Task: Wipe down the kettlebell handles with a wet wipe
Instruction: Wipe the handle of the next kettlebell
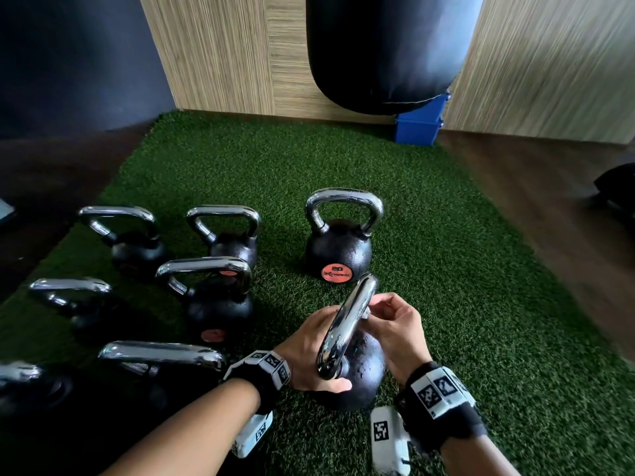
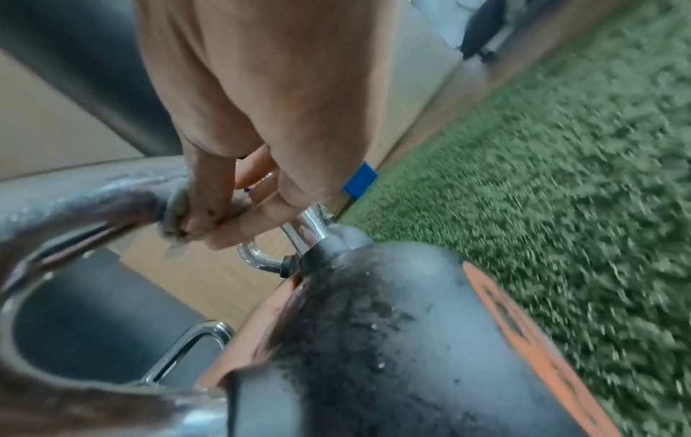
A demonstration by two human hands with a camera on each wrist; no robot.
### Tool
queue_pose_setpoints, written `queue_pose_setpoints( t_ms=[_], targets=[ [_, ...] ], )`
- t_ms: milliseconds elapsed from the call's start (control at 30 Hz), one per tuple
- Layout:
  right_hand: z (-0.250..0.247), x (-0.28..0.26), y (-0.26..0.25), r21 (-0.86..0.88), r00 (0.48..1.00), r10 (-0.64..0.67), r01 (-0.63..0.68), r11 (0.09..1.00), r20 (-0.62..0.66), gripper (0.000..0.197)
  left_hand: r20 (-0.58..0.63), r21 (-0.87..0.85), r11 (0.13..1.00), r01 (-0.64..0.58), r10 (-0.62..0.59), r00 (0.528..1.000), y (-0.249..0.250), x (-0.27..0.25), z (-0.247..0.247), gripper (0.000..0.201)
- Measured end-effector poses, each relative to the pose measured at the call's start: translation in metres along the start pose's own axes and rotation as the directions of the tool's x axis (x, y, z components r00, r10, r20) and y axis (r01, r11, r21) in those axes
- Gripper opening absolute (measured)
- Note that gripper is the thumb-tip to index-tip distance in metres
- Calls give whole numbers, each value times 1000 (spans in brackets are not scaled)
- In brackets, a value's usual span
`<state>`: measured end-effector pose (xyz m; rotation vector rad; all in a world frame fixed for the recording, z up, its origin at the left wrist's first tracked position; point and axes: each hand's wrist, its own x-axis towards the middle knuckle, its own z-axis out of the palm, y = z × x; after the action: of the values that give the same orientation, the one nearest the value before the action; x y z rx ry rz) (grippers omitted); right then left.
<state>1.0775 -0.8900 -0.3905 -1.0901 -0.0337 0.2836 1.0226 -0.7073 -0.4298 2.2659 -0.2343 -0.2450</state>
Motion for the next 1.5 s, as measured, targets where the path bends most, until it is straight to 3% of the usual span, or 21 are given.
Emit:
queue_pose_setpoints(
  t_ms=[100, 200, 367, 533, 633, 867, 1000, 1133, 1200, 1300, 1400, 1500],
  targets=[
    [-2, 2, -2, -311, 985, -147, 111, 944, -93, 29, -17, -5, 1000, -7, 7, 1000, 0, -2, 0, 125],
    [1, 10, -2, -580, 941, -271, 108, 807, -202, 27, -13, -13, 997, -78, 78, 997, 1, -1, -3, 120],
    [6, 17, 5, -695, 876, -412, 134, 707, -251, 31, -41, 36, 986, -163, 165, 985, 9, -3, -6, 117],
    [12, 25, 3, -649, 893, -266, -38, 760, -363, 43, -29, 57, 991, -123, 124, 992, 2, 0, -4, 122],
    [15, 28, 0, -649, 888, -239, -84, 756, -393, 45, -33, 65, 998, -22, 24, 999, -3, 0, 0, 119],
    [23, 29, 2, -684, 889, -89, -279, 674, -449, 51, -29, 144, 990, -1, 5, 1000, -10, 2, 4, 125],
    [28, 34, 0, -694, 890, -57, -311, 649, -452, 45, 3, 246, 969, 7, -8, 1000, -2, -1, -1, 122],
    [27, 24, -12, -784, 932, 3, -306, 541, -362, 54, 156, 322, 944, -68, 18, 988, 21, -10, -26, 128],
    [21, 18, -25, -880, 968, -42, -207, 428, -249, 54, 192, 227, 964, -142, 98, 976, 37, -17, -45, 132],
    [17, 15, -61, -981, 983, -155, -64, 183, -93, 37, 74, 241, 963, -121, 106, 992, 59, -28, -62, 132],
    [26, 16, -90, -995, 984, -177, 46, 92, 30, 26, -21, 321, 935, -153, 169, 985, 84, -28, -62, 119],
    [41, 18, -105, -984, 978, -113, 180, 10, 177, 34, -60, 429, 889, -163, 208, 976, 107, -19, -56, 88]
  ],
)
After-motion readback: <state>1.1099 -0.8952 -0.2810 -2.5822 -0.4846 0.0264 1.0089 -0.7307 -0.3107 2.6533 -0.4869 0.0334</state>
